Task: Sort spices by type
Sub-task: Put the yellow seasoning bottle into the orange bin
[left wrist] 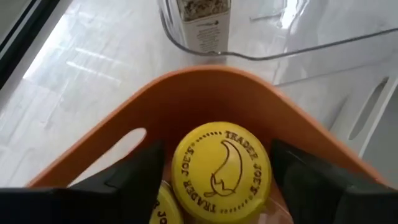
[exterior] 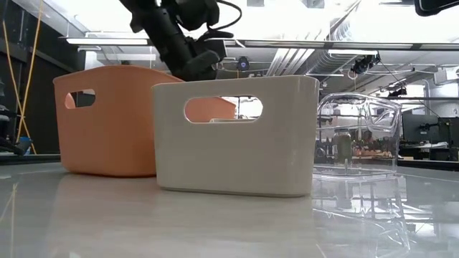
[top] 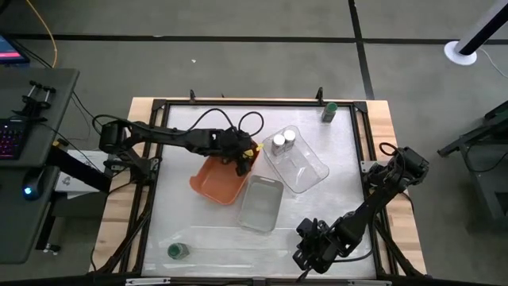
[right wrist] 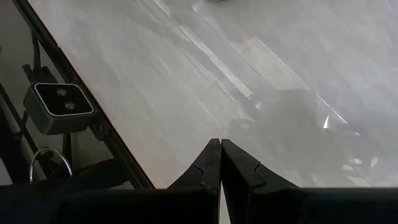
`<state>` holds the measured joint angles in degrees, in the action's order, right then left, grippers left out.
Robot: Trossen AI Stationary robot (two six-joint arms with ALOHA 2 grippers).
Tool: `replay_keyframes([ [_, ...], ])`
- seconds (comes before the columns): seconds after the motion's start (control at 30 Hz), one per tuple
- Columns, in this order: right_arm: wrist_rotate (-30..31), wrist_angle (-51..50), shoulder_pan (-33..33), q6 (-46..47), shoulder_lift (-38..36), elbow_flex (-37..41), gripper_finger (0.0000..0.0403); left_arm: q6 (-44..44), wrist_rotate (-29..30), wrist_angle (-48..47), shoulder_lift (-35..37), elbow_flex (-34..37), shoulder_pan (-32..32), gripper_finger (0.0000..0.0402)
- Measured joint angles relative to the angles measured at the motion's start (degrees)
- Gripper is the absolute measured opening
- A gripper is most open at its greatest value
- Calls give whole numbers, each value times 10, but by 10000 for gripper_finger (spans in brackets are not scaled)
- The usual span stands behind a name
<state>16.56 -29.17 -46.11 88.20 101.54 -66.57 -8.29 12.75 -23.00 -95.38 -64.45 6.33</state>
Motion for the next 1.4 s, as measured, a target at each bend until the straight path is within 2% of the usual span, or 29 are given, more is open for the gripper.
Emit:
replay_keyframes([
  [0.27, 0, 0, 0, -2, 0, 0, 0, 6, 0, 11, 24, 1, 0, 291],
  [0.5, -2, 0, 0, -12, 0, 0, 0, 9, 0, 0, 86, 1, 4, 292],
  [0.63, -5, 1, 0, -13, 0, 0, 0, -31, -2, -46, 142, 1, -5, 293],
  [0.73, -6, 2, 0, -13, 0, 0, 0, -66, 2, -110, 191, 1, -42, 284],
  [0.8, -6, 3, 0, -13, 0, 0, 0, -102, 46, -167, 217, 1, -84, 258],
  [0.87, -4, 3, 0, -17, 0, 0, 0, -149, 105, -236, 233, 1, -132, 211],
  [0.97, 4, 2, 1, -18, 0, 0, 0, -240, 174, -281, 245, 30, -193, 97],
  [1.0, 8, 2, 3, -20, 0, 0, 0, -274, 185, -279, 245, 48, -206, 54],
  [1.03, 10, 2, 5, -24, 0, 0, 0, -310, 192, -266, 244, 69, -215, 28],
  [1.2, 9, 6, 25, -48, 0, 0, 0, -460, 201, -127, 223, 177, -218, 5],
  [1.3, -3, 11, 37, -70, 0, 0, 0, -500, 212, -50, 210, 210, -204, 2],
  [1.4, -17, 20, 47, -88, 0, 0, 0, -506, 215, -31, 194, 216, -183, 1],
])
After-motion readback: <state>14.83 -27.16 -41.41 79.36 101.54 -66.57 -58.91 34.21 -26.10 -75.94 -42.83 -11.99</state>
